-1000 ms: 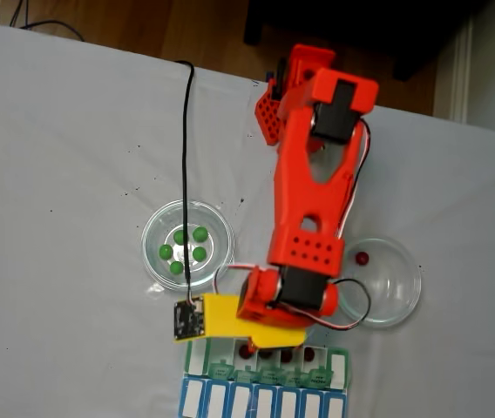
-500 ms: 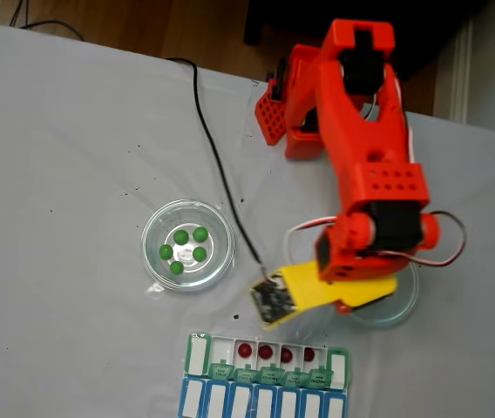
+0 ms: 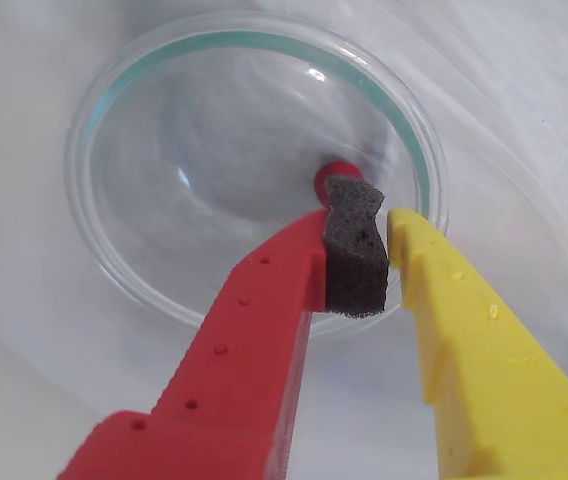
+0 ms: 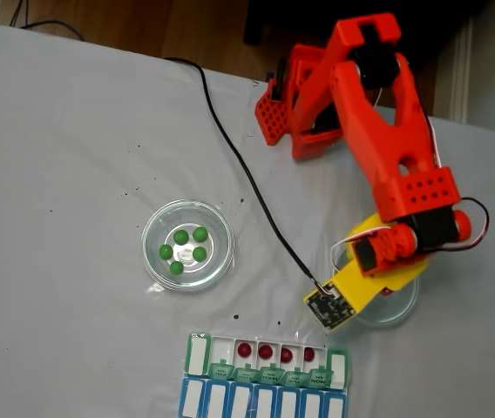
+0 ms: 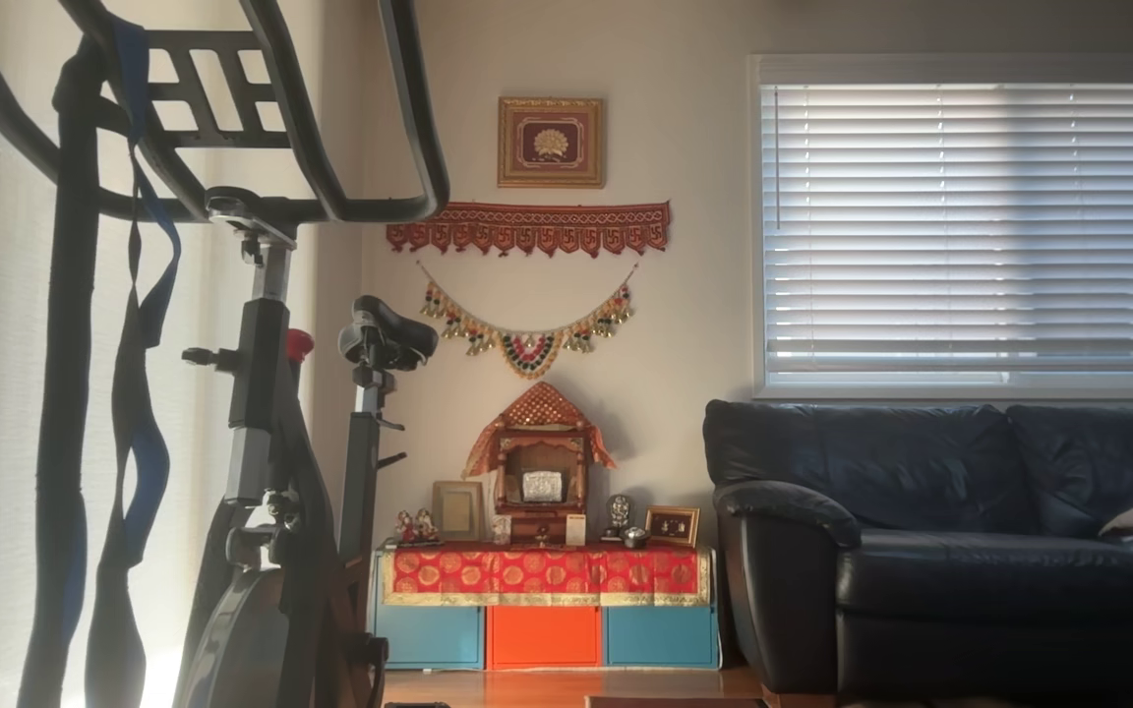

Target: Sort medicines into box.

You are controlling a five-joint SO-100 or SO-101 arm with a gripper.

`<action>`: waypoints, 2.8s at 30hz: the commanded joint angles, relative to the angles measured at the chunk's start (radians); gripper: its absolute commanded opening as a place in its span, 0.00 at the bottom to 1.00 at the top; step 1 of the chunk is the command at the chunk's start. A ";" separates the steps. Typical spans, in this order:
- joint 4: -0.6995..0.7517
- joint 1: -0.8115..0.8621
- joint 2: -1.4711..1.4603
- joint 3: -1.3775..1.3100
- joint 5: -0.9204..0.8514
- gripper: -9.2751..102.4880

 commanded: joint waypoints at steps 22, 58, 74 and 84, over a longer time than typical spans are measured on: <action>-0.169 -0.112 0.092 0.166 0.014 0.10; -0.137 -0.156 -0.104 0.106 0.250 0.22; -0.100 -0.192 -0.213 0.086 0.276 0.28; -0.032 -0.239 -0.209 0.084 0.268 0.27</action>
